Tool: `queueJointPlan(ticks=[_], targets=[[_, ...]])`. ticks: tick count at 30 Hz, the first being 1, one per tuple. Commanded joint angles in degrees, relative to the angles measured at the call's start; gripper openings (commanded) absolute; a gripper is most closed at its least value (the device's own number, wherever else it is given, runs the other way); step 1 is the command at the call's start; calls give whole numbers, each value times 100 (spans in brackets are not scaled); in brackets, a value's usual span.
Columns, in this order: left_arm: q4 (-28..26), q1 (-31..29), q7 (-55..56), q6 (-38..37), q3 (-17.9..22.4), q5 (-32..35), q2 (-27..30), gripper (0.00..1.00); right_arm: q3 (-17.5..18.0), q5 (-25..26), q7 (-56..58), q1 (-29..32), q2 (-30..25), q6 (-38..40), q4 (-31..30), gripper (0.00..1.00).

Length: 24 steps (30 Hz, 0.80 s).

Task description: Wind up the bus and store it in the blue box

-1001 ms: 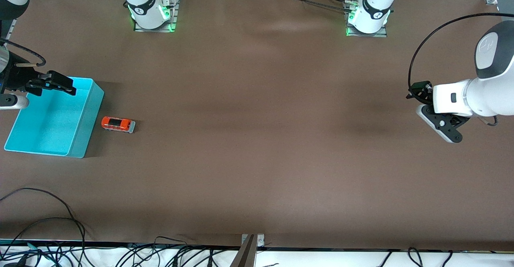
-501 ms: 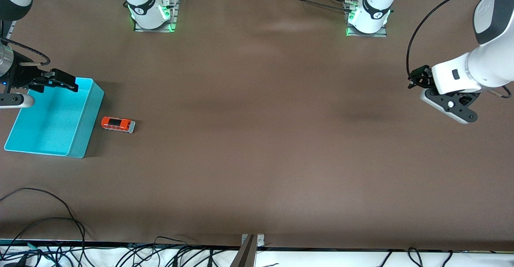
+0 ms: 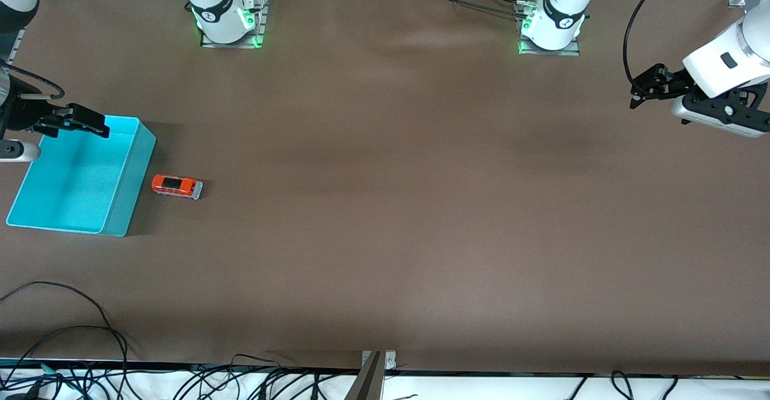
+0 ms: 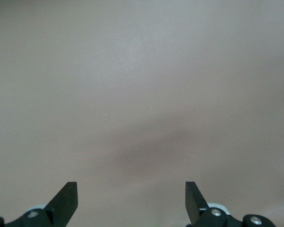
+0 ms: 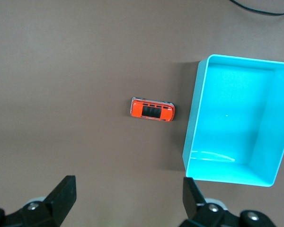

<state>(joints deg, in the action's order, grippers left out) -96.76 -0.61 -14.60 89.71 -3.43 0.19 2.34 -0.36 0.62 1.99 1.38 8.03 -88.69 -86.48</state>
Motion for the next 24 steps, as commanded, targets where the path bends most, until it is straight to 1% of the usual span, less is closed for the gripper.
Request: queueJointPlan(ticks=[1, 4, 8, 17, 24], targets=[[-203, 87, 177, 152, 114, -72, 170, 100, -174, -9, -76, -6, 14, 97, 87, 100], [-125, 78, 256, 65, 97, -98, 92, 100, -218, -132, -85, 2, -12, 71, 26, 100], [16, 87, 651, -59, 79, -116, 12, 100, -254, -141, -94, 11, -117, -61, -290, 100], [51, 87, 687, -164, 79, -115, 21, 100, -262, -159, -85, 2, -443, -1019, -1397, 100], [219, 79, 740, -199, 88, -142, -14, 100, -254, -159, -85, 2, -469, -1318, -1644, 100]])
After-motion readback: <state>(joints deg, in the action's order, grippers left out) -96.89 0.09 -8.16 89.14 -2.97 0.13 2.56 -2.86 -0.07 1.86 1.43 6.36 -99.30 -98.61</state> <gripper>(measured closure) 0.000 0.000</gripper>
